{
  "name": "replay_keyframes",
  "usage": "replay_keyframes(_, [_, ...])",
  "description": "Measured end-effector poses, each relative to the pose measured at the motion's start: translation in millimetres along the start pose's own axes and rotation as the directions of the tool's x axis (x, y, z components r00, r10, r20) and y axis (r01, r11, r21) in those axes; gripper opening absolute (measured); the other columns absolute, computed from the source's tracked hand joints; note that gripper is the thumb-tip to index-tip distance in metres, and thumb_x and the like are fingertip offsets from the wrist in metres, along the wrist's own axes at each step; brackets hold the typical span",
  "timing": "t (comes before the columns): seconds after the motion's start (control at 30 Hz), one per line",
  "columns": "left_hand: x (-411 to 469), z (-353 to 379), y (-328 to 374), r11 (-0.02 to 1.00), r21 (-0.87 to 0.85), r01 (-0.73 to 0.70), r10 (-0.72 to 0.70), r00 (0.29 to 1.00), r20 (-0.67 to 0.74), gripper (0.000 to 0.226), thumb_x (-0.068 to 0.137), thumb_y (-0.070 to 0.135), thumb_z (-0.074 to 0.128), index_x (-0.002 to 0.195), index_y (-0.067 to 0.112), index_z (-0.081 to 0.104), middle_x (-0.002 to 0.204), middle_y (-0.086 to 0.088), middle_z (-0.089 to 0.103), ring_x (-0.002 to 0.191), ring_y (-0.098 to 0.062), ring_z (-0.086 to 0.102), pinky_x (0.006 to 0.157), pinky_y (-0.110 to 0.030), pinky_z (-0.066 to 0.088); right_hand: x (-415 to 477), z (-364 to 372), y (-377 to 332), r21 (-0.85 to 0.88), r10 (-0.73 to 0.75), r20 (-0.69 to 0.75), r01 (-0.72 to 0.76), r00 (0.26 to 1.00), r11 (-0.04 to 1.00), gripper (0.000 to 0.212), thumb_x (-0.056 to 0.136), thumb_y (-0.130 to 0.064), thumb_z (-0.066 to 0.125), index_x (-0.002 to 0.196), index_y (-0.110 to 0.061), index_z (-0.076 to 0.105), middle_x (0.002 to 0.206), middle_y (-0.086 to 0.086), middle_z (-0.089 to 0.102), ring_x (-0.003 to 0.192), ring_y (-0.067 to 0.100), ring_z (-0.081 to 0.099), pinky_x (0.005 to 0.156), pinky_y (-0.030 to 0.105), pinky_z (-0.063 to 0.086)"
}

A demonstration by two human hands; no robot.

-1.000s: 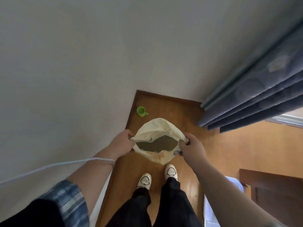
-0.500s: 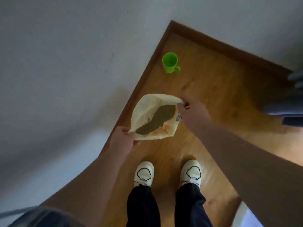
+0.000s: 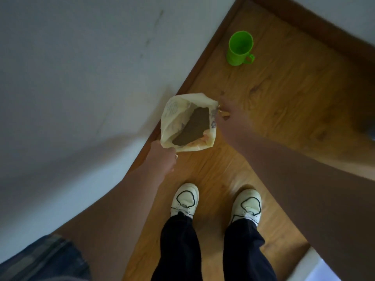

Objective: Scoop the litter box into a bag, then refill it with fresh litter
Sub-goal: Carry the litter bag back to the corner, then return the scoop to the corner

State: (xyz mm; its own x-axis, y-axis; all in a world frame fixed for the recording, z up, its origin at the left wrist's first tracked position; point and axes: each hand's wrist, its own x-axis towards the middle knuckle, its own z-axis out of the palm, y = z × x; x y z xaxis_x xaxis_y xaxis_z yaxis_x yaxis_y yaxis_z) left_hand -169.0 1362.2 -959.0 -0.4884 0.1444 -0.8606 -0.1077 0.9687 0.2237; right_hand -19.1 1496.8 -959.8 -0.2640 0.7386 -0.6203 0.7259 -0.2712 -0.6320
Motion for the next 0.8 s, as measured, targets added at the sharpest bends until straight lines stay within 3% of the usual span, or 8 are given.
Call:
replay_keyframes(0.07, [-30.1, -10.9, 11.4, 0.965, 0.231, -0.127, 0.129, 0.992, 0.009, 0.05, 0.096, 0.025, 0.051, 0.143, 0.016, 0.036, 0.092, 0.005, 0.056, 0.084, -0.017, 0.062, 0.074, -0.035, 0.057, -22.5, -18.5, -13.3, 0.014, 0.027, 0.019, -0.027, 0.999, 1.0, 0.049, 0.099, -0.025, 0.047, 0.145, -0.04, 0.041, 0.132, -0.013, 0.054, 0.093, 0.008, 0.062, 0.06, 0.018, 0.046])
replay_keyframes(0.13, [-63.5, -23.0, 24.0, 0.897, 0.361, -0.256, 0.247, 0.966, 0.071, 0.053, 0.097, 0.022, 0.049, 0.147, 0.02, 0.032, 0.102, 0.01, 0.056, 0.085, -0.012, 0.059, 0.066, -0.027, 0.05, -47.3, -41.7, -27.1, 0.007, 0.057, 0.013, -0.057, 0.998, 0.998, 0.049, 0.097, -0.021, 0.044, 0.143, -0.037, 0.044, 0.124, -0.011, 0.057, 0.085, 0.01, 0.062, 0.057, 0.023, 0.046])
replay_keyframes(0.23, [-118.1, -47.1, 45.2, 0.787, 0.463, -0.408, 0.394, 0.91, 0.131, 0.057, 0.096, 0.021, 0.049, 0.149, 0.025, 0.029, 0.135, 0.002, 0.052, 0.109, -0.02, 0.059, 0.083, -0.034, 0.053, -90.3, -78.7, -48.5, -0.028, 0.071, -0.032, -0.072, 0.997, 0.997, 0.047, 0.097, -0.021, 0.043, 0.142, -0.034, 0.045, 0.128, -0.009, 0.058, 0.087, 0.013, 0.064, 0.059, 0.027, 0.05])
replay_keyframes(0.33, [-176.9, -76.1, 69.2, 0.614, 0.582, -0.533, 0.57, 0.809, 0.139, 0.054, 0.096, 0.024, 0.049, 0.147, 0.025, 0.032, 0.13, 0.001, 0.056, 0.114, -0.023, 0.059, 0.09, -0.038, 0.054, -144.9, -121.3, -80.8, -0.066, 0.047, -0.08, -0.053, 0.996, 0.996, 0.05, 0.098, -0.019, 0.044, 0.145, -0.034, 0.042, 0.136, -0.012, 0.053, 0.098, 0.01, 0.061, 0.066, 0.022, 0.046])
replay_keyframes(0.43, [-251.1, -108.1, 98.7, 0.513, 0.6, -0.613, 0.664, 0.727, 0.175, 0.05, 0.097, 0.028, 0.05, 0.145, 0.026, 0.035, 0.129, -0.001, 0.057, 0.113, -0.022, 0.06, 0.09, -0.037, 0.055, -209.7, -171.5, -125.0, -0.088, 0.047, -0.164, -0.061, 0.985, 0.994, 0.053, 0.095, -0.016, 0.047, 0.146, -0.03, 0.043, 0.14, -0.008, 0.053, 0.122, 0.012, 0.052, 0.089, 0.023, 0.04])
replay_keyframes(0.53, [-328.8, -140.0, 132.2, 0.457, 0.598, -0.658, 0.721, 0.668, 0.183, 0.052, 0.099, 0.03, 0.05, 0.148, 0.027, 0.033, 0.145, 0.0, 0.049, 0.128, -0.022, 0.051, 0.098, -0.035, 0.046, -276.4, -216.5, -176.4, -0.072, 0.032, -0.211, -0.048, 0.977, 0.996, 0.053, 0.096, -0.016, 0.047, 0.145, -0.033, 0.042, 0.144, -0.008, 0.05, 0.135, 0.013, 0.044, 0.108, 0.032, 0.039])
replay_keyframes(0.6, [-398.3, -169.4, 158.1, 0.391, 0.591, -0.706, 0.781, 0.594, 0.193, 0.052, 0.1, 0.032, 0.049, 0.149, 0.028, 0.032, 0.15, 0.002, 0.043, 0.135, -0.021, 0.045, 0.101, -0.033, 0.043, -334.5, -253.9, -221.8, -0.063, -0.012, -0.268, -0.005, 0.963, 0.998, 0.052, 0.096, -0.016, 0.048, 0.144, -0.035, 0.041, 0.146, -0.01, 0.047, 0.138, 0.014, 0.041, 0.112, 0.037, 0.038])
replay_keyframes(0.8, [-580.7, -246.3, 228.5, 0.154, 0.513, -0.844, 0.919, 0.313, 0.239, 0.051, 0.099, 0.031, 0.045, 0.149, 0.027, 0.032, 0.15, 0.0, 0.043, 0.137, -0.02, 0.04, 0.109, -0.038, 0.036, -489.3, -348.0, -337.3, -0.109, -0.17, -0.512, 0.132, 0.842, 0.985, 0.053, 0.099, -0.019, 0.047, 0.148, -0.036, 0.036, 0.15, -0.012, 0.041, 0.14, 0.008, 0.034, 0.117, 0.03, 0.03])
